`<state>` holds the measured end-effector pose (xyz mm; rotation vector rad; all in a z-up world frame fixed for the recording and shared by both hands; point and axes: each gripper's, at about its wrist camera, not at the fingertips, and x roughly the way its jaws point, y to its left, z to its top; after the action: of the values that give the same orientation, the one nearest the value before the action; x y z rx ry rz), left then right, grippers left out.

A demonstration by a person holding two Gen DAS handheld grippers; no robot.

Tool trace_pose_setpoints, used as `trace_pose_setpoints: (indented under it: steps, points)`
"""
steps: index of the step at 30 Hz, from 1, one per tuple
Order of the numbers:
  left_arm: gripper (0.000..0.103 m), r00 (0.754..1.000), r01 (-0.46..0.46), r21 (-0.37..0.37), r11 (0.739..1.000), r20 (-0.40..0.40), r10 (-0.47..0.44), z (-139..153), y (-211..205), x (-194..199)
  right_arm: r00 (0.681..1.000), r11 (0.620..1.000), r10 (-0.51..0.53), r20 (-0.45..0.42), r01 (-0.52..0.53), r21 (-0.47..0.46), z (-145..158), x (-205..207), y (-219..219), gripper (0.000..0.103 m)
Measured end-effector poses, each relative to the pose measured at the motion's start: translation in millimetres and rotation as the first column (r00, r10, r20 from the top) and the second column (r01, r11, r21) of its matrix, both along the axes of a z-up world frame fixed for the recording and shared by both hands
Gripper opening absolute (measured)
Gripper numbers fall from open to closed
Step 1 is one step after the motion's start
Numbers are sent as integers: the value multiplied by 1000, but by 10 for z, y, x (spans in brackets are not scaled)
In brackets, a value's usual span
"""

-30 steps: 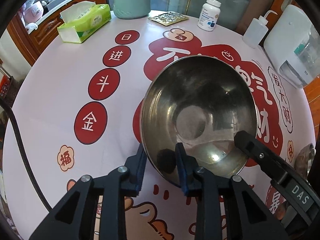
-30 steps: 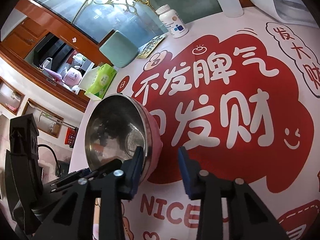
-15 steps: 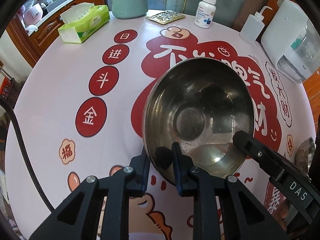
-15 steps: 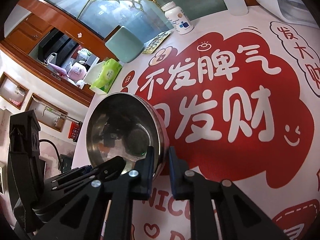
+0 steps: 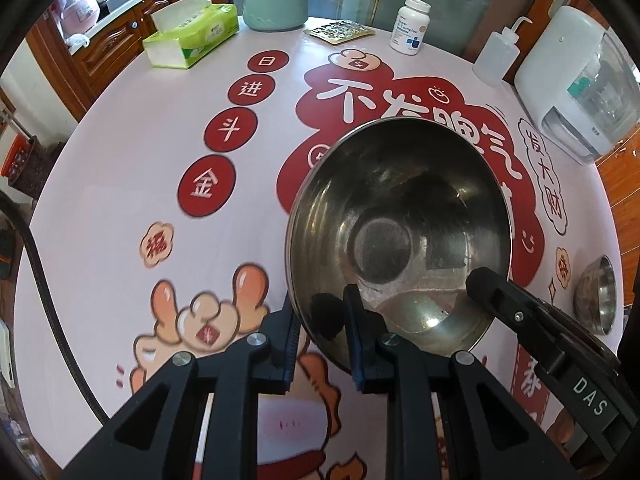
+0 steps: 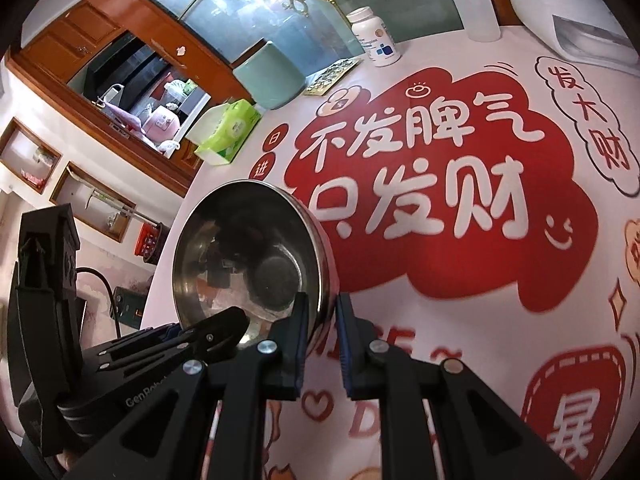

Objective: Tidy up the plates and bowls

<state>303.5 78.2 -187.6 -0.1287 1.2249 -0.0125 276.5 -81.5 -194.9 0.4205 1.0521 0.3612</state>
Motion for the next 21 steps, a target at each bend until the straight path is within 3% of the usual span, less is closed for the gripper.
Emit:
trace_pose_setpoints:
  steps: [21]
  points:
    - [19, 997, -21, -46, 999, 77, 25, 592, 330, -979, 993, 997, 69, 91, -65, -44, 577, -861, 339, 14]
